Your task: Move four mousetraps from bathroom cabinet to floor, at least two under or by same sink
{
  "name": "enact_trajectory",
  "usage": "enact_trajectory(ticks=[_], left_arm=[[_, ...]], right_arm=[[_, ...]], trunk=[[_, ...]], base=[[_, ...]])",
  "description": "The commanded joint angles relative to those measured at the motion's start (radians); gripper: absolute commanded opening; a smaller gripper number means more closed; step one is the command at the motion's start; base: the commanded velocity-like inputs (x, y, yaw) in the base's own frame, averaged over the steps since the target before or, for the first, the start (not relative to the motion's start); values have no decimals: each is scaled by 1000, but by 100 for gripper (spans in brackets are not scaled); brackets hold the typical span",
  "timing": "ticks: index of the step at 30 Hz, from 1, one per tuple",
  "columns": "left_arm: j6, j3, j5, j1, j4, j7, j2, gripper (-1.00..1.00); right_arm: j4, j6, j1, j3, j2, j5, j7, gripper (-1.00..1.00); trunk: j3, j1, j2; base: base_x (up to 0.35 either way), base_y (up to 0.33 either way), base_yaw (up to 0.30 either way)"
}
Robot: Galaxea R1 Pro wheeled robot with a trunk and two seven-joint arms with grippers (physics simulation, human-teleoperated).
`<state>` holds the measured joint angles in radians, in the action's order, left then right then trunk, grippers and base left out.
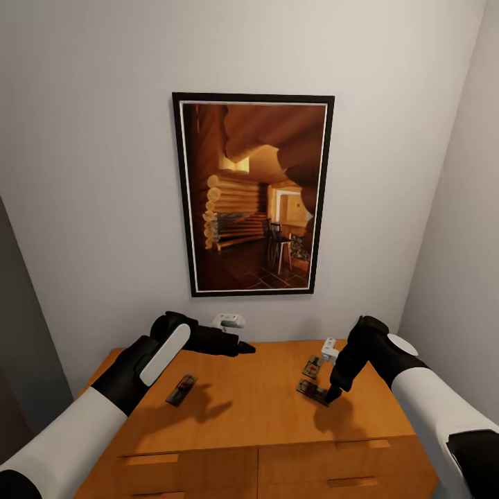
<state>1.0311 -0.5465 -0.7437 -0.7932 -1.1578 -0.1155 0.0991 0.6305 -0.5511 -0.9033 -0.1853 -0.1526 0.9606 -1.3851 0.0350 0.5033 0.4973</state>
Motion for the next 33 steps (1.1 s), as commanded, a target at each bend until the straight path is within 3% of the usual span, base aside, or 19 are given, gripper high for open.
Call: enact_trajectory(ticks=[1,13,33], left_arm=[[1,-1,10,-1,0,-10,1,100],[1,-1,10,-1,-2,-10,1,100],[1,-2,12,-1,-1,-9,1,100]], right_arm=[[1,-10,0,-4,-1,1,1,100],[1,-8,0,-5,0,0,60,100],[0,-6,0,-12,1,-2,54,100]], trunk=[[0,0,1],[0,0,1],[0,0,1]], base=[[0,0,0],[0,0,0],[38,-39,0]])
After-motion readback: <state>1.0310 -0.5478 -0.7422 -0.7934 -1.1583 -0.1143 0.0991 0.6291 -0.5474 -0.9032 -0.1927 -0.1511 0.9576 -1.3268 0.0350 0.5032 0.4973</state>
